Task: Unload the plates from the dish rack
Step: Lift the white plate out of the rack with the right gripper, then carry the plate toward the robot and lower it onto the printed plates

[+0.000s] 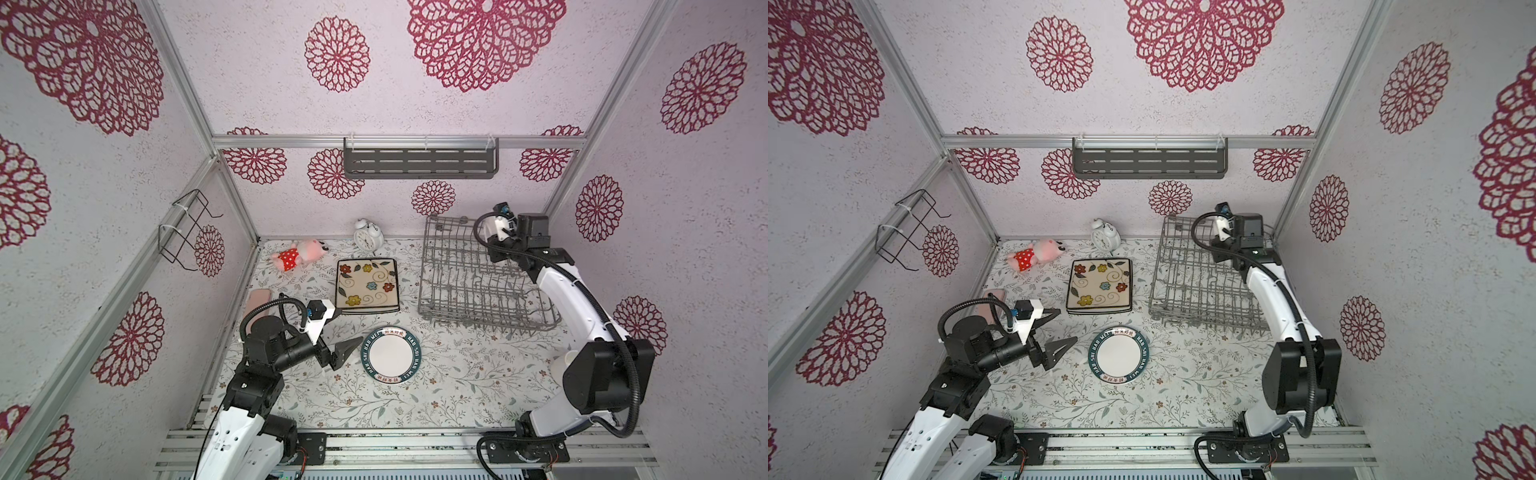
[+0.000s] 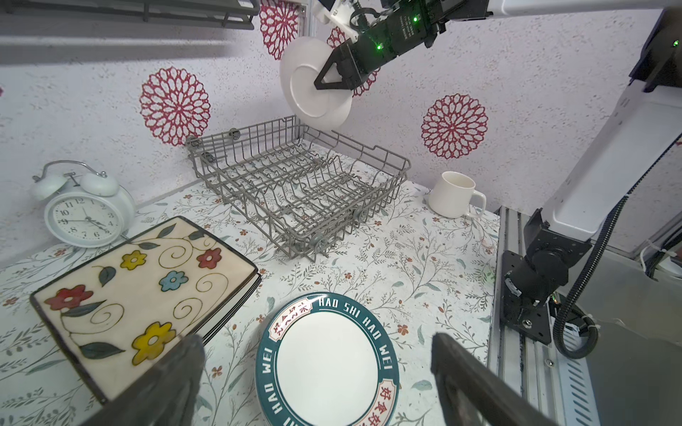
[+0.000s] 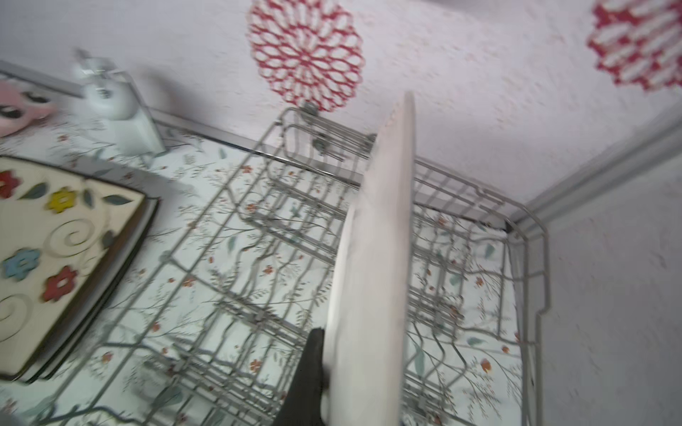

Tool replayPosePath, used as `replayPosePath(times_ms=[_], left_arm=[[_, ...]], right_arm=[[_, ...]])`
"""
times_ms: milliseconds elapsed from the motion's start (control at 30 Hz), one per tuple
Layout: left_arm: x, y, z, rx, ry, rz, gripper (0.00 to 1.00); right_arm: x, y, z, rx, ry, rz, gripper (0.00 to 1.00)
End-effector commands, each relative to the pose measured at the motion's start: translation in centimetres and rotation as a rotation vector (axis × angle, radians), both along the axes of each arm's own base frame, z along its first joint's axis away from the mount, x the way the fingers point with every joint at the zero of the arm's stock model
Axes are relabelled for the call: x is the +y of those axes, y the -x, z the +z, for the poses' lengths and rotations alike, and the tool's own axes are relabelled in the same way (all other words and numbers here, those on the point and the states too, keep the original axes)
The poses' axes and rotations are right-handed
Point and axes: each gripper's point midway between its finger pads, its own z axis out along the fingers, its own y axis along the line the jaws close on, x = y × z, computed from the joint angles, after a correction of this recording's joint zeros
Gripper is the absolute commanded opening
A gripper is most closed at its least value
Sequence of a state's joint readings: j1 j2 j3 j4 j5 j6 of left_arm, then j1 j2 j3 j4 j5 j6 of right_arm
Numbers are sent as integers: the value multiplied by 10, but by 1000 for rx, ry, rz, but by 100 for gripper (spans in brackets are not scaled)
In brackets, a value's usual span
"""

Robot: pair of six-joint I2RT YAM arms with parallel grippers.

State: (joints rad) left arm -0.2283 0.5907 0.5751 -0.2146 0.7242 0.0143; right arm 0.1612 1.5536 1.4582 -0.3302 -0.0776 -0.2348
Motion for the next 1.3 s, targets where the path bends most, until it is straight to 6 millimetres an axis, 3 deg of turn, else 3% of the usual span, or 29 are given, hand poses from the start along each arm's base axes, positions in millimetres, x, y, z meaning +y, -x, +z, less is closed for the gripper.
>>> replayPosePath(times_ms=[0,100,267,400,667,867,1267], left_arm=[[3,4,12,-72,8,10,97],[7,5,15,-97,7,35,97],[11,4,20,-121,2,67,97],[15,6,23,-149,1,87,97],[18,8,26,-174,5,106,97],[18,9,27,-175,7,104,97],[18,11,28,-181,9,106,97]], right_arm=[[43,28,66,-239,58,154,0],[87,61,75,-330,94,306,0],[134,107,68,-383,187,408,0],[157,142,52,-406,268,464,0],[194,194,12,-423,419,549,0],[214,215,-7,-400,507,611,0],[236,226,-38,-440,685,647,0]])
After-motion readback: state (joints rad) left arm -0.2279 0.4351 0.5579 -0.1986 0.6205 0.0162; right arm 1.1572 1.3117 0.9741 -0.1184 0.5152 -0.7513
